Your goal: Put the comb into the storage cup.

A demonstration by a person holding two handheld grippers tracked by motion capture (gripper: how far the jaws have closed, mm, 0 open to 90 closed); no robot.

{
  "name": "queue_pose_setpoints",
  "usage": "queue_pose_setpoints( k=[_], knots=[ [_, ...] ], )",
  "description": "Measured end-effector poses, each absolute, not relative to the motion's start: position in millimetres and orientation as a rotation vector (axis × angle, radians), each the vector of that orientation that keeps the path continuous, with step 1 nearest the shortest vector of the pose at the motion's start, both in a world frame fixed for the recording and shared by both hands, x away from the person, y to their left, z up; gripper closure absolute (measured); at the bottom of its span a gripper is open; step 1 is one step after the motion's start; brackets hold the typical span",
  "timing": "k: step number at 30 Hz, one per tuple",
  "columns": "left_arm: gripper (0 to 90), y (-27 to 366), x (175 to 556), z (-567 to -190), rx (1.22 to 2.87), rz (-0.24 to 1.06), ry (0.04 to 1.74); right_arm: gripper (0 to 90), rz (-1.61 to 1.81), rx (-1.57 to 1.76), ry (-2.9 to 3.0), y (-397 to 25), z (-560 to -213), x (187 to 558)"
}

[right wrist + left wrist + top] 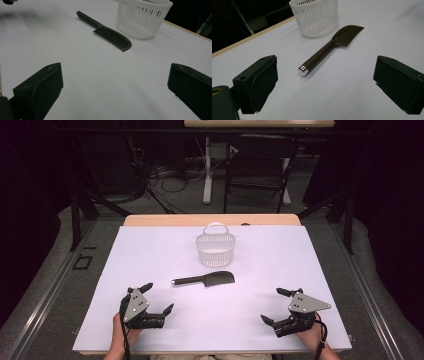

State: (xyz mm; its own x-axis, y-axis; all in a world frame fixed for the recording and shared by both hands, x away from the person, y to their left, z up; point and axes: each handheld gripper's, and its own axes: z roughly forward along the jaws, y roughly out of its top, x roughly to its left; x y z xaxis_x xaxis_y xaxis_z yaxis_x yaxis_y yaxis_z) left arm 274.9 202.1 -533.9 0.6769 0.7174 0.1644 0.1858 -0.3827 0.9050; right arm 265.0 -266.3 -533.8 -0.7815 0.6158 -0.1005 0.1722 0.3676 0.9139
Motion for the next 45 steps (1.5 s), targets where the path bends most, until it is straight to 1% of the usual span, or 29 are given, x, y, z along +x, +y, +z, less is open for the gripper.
queue_pose_setpoints(
  k=[30,45],
  knots=[
    [5.8,190.3,304.3,-524.1,1.974,0.661,0.711,0.1,1.387,0.683,2.215,-266.0,-534.4,265.3],
    [1.3,188.1,320.7,-519.9,2.002,0.635,0.727,0.1,1.385,0.683,2.226,-265.1,-535.3,265.3]
  ],
)
